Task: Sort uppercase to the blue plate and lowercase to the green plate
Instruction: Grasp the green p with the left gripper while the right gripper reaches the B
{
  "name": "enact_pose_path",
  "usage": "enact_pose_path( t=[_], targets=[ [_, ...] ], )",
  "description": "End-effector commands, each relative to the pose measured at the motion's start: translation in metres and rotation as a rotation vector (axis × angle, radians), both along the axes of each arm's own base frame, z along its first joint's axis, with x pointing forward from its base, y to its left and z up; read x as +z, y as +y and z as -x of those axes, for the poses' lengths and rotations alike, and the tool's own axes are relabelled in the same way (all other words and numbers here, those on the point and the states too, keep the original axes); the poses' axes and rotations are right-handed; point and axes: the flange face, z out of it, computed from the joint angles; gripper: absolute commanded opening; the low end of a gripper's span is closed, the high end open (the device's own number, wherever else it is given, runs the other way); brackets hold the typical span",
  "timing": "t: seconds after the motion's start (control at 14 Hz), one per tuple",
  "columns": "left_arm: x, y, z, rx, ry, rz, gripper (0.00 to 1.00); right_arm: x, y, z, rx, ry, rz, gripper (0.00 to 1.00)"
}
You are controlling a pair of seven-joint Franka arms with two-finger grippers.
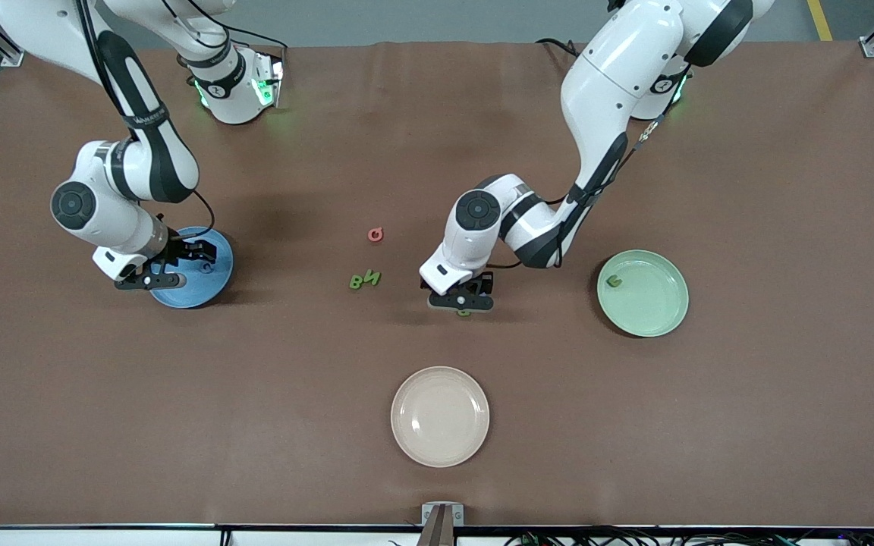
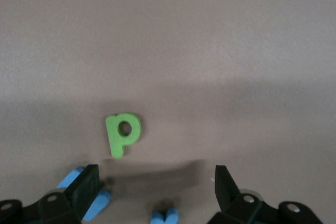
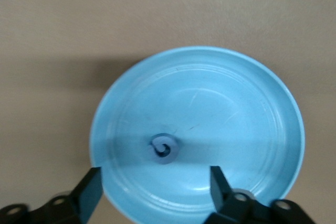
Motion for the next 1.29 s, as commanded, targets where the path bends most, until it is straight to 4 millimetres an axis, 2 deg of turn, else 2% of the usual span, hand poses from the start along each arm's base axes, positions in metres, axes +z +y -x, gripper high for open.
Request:
enact_pose_path(
  t=[0.0, 0.14, 0.36, 0.5, 0.57, 0.79, 1.07, 1.21],
  targets=[
    [0.003, -0.005, -0.011, 0.002, -0.032, -0.020, 0.88, 0.034, 0.036, -0.006, -0.044, -0.001, 0.007, 1.00],
    [0.003, -0.003, -0.014, 0.002, -0.037, -0.025, 0.83, 0.039, 0.075, -0.007, -0.091, -0.006, 0.020, 1.00],
    [0.004, -0.003, -0.014, 0.000, -0.039, -0.025, 0.70, 0.050, 0.135, -0.017, -0.153, -0.047, 0.026, 1.00],
    [0.003, 0.000, -0.016, 0.003, -0.040, -0.029, 0.63, 0.048, 0.171, -0.027, -0.176, -0.061, 0.024, 1.00],
    [0.003, 0.000, -0.016, 0.002, -0.041, -0.030, 0.60, 0.043, 0.188, -0.031, -0.190, -0.064, 0.027, 1.00],
    [0.002, 0.004, -0.020, -0.015, -0.061, -0.048, 0.59, 0.018, 0.231, -0.042, -0.231, -0.086, 0.034, 1.00],
    [-0.002, 0.005, -0.020, -0.034, -0.071, -0.062, 0.49, -0.019, 0.275, -0.043, -0.296, -0.162, 0.007, 1.00],
    [-0.003, 0.007, -0.021, -0.039, -0.076, -0.069, 0.40, -0.023, 0.301, -0.043, -0.331, -0.170, 0.004, 1.00]
  ],
)
